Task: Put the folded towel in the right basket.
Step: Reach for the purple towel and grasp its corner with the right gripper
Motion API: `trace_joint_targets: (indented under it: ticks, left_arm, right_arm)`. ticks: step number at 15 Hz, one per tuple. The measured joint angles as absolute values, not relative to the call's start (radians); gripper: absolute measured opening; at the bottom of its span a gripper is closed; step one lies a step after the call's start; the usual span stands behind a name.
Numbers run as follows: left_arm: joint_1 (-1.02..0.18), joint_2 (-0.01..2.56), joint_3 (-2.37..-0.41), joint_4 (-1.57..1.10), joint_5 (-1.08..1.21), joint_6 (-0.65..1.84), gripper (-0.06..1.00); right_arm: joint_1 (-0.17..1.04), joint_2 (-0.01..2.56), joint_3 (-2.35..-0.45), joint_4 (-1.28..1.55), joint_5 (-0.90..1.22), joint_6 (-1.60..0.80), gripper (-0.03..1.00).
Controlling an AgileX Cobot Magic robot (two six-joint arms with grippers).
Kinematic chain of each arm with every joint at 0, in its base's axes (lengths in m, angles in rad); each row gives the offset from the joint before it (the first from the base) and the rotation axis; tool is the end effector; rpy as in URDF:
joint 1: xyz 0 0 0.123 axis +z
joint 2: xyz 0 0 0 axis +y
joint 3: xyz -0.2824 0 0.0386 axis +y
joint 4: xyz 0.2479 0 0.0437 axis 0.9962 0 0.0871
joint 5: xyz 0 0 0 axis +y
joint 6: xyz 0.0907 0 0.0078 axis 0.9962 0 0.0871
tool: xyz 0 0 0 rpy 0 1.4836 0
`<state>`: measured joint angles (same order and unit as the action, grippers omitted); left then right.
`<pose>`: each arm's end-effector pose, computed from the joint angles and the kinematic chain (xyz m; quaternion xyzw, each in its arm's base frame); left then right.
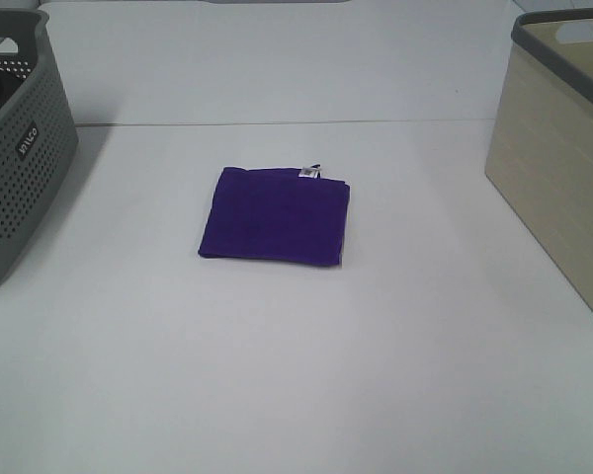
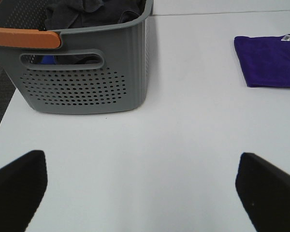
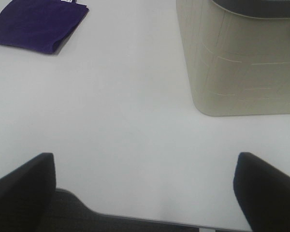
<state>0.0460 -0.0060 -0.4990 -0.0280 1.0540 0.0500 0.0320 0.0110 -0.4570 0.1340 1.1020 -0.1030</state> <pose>-0.0053 -0.0025 0.2774 0.0022 0.8501 0.0113 0.5265 -0.0012 0.0108 0.2625 -0.0612 0.8730 0.0499 0.4813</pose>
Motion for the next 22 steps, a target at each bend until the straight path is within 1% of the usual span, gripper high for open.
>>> trace_joint_targets:
  ticks: [3, 6, 8, 9, 10, 13, 15, 17, 19, 22]
  left_arm:
    - [0.046, -0.006, -0.499, -0.028, 1.053, 0.05, 0.99]
    - [0.031, -0.006, -0.499, -0.028, 1.053, 0.05, 0.99]
    - [0.027, -0.006, -0.499, -0.028, 1.053, 0.05, 0.99]
    - [0.027, -0.006, -0.499, -0.028, 1.053, 0.05, 0.99]
    - [0.027, -0.006, -0.499, -0.028, 1.053, 0.05, 0.99]
    - [0.027, -0.006, -0.499, -0.028, 1.053, 0.05, 0.99]
    - [0.027, -0.006, -0.499, -0.028, 1.053, 0.05, 0.99]
    - [0.027, -0.006, -0.499, -0.028, 1.053, 0.05, 0.99]
    - [0.027, -0.006, -0.499, -0.028, 1.053, 0.049, 0.99]
    - [0.027, -0.006, -0.499, -0.028, 1.053, 0.049, 0.99]
  right_arm:
    - [0.032, 0.224, -0.537, 0.137, 1.102, -0.109, 0.96]
    - [0.032, 0.63, -0.818, 0.146, 1.202, -0.109, 0.96]
    - [0.032, 0.827, -0.993, 0.149, 1.209, -0.109, 0.96]
    - [0.032, 0.871, -1.027, 0.154, 1.209, -0.108, 0.96]
    - [0.032, 1.007, -1.109, 0.227, 1.209, -0.102, 0.96]
    - [0.032, 1.208, -1.152, 0.424, 1.211, -0.109, 0.96]
    - [0.079, 1.359, -1.167, 0.535, 1.144, -0.148, 0.96]
    - [0.171, 1.544, -1.221, 0.581, 1.064, -0.172, 0.96]
    - [0.237, 1.719, -1.348, 0.592, 1.042, -0.173, 0.96]
    - [0.25, 1.927, -1.52, 0.618, 1.042, -0.174, 0.96]
